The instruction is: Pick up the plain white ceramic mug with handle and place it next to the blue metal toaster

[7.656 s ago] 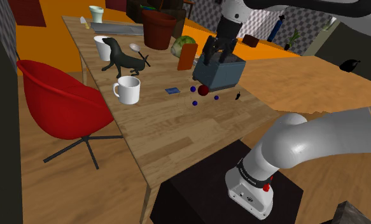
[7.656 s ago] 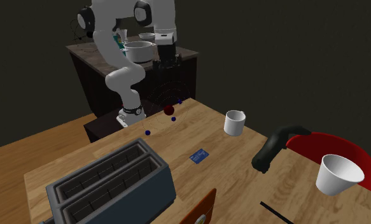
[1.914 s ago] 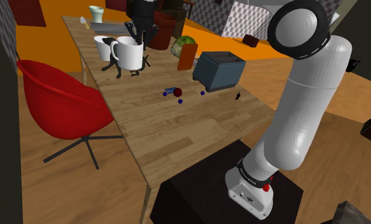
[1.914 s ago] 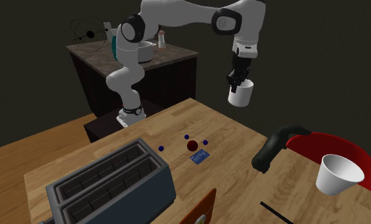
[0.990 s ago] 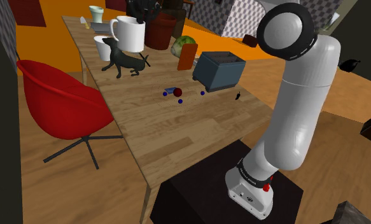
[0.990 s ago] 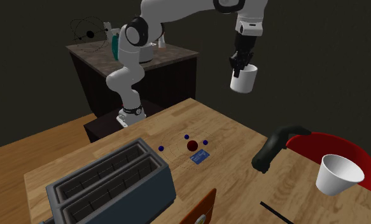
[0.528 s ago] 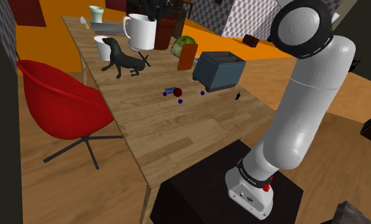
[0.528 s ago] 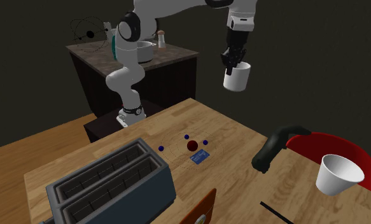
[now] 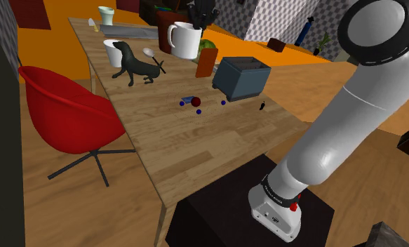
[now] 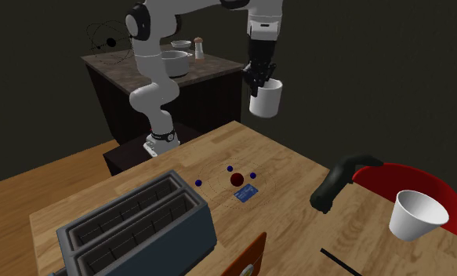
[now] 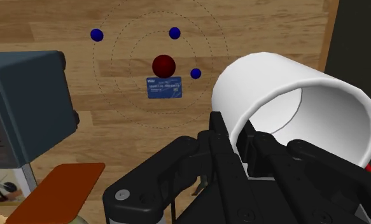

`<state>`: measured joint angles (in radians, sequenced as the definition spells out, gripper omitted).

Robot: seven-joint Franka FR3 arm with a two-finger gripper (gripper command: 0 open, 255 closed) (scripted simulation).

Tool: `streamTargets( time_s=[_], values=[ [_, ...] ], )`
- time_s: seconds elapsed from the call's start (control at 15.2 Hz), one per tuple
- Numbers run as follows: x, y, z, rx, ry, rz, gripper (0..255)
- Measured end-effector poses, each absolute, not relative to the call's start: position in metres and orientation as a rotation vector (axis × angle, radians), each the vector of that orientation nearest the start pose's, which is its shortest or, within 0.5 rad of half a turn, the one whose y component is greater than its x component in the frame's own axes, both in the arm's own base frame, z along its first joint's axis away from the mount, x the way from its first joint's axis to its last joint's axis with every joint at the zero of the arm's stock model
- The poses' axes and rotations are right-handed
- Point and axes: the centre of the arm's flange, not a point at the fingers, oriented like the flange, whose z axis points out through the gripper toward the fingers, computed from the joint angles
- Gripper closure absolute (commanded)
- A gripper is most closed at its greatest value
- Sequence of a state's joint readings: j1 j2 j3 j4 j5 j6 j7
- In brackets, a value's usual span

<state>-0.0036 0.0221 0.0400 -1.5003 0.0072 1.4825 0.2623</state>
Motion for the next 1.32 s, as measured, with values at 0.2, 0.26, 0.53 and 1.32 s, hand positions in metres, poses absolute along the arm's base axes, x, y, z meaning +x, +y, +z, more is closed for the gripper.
streamTargets(
  time_s=[0.2, 0.26, 0.53, 1.32],
  values=[
    [0.535, -0.014, 0.639, -3.119, 0.354, 0.064, 255],
    [0.528, -0.027, 0.637, -3.119, 0.354, 0.064, 255],
    [0.501, -0.072, 0.636, -3.119, 0.354, 0.064, 255],
    [0.423, -0.21, 0.638, -3.118, 0.354, 0.064, 255]
  ],
)
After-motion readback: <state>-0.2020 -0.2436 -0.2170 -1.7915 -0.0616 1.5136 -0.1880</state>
